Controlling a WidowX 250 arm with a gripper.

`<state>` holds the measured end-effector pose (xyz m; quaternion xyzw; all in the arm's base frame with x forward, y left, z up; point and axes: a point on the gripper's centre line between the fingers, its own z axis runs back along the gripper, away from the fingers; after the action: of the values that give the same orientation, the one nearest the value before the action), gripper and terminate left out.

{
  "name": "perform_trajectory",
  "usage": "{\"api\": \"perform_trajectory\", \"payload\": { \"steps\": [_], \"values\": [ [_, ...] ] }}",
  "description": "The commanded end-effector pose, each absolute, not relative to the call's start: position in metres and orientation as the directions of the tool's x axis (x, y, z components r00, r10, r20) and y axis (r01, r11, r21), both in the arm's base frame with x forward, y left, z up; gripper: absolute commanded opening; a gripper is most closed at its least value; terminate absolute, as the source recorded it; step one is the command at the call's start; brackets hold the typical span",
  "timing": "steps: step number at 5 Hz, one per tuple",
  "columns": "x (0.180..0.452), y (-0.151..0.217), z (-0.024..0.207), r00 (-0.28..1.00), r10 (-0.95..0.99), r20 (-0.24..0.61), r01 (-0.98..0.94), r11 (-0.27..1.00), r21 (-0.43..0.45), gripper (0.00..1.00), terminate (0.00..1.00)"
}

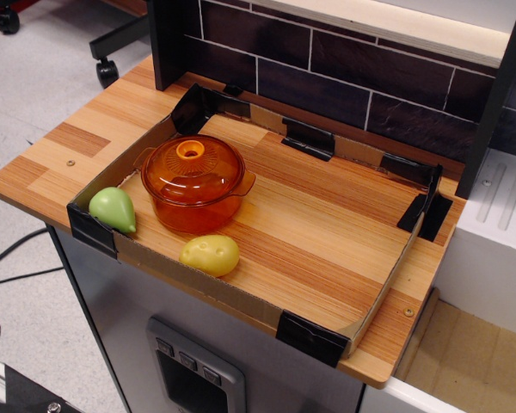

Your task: Take lid off pot

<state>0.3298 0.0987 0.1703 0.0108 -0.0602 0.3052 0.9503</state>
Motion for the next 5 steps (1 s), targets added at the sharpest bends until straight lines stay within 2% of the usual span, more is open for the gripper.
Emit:
{"api": "perform_trajectory", "payload": {
  "steps": [1, 3, 5],
  "values": [
    [0.33, 0.099, 0.17, 0.806, 0.579, 0.121, -0.581, 0.813, -0.016, 1.0, 0.0],
    [0.312, 0.073, 0.145, 0.909, 0.378, 0.176, -0.378, 0.925, -0.038, 1.0, 0.0],
    [0.295, 0.05, 0.12, 0.942, 0.286, 0.177, -0.28, 0.958, -0.062, 1.0, 0.0]
  ]
}}
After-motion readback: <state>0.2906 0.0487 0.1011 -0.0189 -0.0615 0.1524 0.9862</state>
